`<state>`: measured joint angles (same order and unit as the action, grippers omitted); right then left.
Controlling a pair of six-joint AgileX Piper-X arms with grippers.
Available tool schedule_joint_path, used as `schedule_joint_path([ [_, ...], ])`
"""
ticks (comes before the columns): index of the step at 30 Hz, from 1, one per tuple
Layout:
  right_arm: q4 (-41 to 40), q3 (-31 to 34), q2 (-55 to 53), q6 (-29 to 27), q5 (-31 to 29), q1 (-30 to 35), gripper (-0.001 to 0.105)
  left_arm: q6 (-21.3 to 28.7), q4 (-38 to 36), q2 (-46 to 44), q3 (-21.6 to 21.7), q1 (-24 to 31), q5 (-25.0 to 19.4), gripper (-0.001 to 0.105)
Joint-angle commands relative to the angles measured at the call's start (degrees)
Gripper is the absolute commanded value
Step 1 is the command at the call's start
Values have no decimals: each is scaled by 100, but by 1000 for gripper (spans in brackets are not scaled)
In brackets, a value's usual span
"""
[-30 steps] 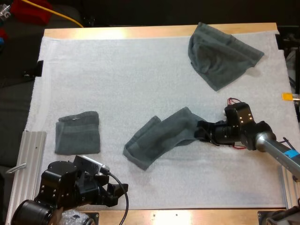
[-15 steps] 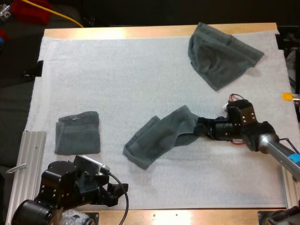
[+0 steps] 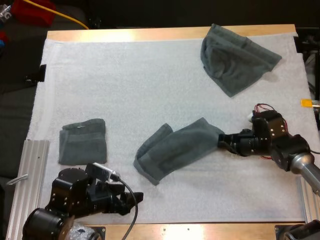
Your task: Pick towel from pile, fold and stack
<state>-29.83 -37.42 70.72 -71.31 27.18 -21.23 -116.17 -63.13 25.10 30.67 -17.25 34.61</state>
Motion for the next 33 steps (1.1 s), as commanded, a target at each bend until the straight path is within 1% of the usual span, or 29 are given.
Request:
schedule_joint_path([
  [1, -181, -7, -79, -111, -40, 36, 0, -102, 158, 119, 14, -10, 33, 69],
  [3, -312, -7, -115, -141, -41, 36, 0, -117, 171, 325, 14, -10, 33, 69],
  [5, -392, -7, -126, -173, -41, 36, 0, -233, 169, 586, 14, -10, 33, 69],
  [8, -496, -7, -122, -266, -41, 36, 0, -239, 169, 1005, 14, -47, 47, 69],
  [11, -513, -7, -122, -332, -41, 36, 0, -239, 194, 1544, 14, -227, 47, 69],
  [14, -513, -7, -122, -337, -41, 36, 0, -334, 489, 1994, 14, -516, -4, 66],
  [17, -513, -7, -122, -337, -41, 36, 0, -648, 877, 2358, 14, -865, -305, 60],
  [19, -513, -7, -122, -337, -41, 36, 0, -915, 1224, 2591, 14, -1180, -749, 55],
  [20, -513, -7, -122, -337, -41, 36, 0, -970, 1280, 2643, 14, -1258, -844, 55],
  [22, -513, -7, -122, -347, -41, 36, 0, -1286, 1572, 2801, 14, -1519, -1171, 55],
  [23, -513, -7, -122, -343, -41, 36, 0, -1392, 1690, 2839, 14, -1590, -1264, 55],
  [25, -513, -7, -122, -343, -41, 36, 0, -1812, 1987, 2957, 14, -1827, -1680, 55],
  [26, -513, -7, -122, -343, -41, 36, 0, -1941, 2043, 2983, 14, -1885, -1799, 55],
  [28, -513, -7, -122, -355, -41, 36, 0, -2443, 2299, 3110, 14, -2073, -2217, 55],
  [29, -513, -7, -122, -352, -41, 36, 0, -2518, 2342, 3150, 14, -2102, -2310, 55],
  [31, -513, -7, -122, -352, -15, 36, 0, -2838, 2485, 3307, 14, -2209, -2530, 55],
  [33, -513, -7, -122, -352, -3, 36, 0, -3050, 2561, 3443, 14, -2226, -2606, 55],
])
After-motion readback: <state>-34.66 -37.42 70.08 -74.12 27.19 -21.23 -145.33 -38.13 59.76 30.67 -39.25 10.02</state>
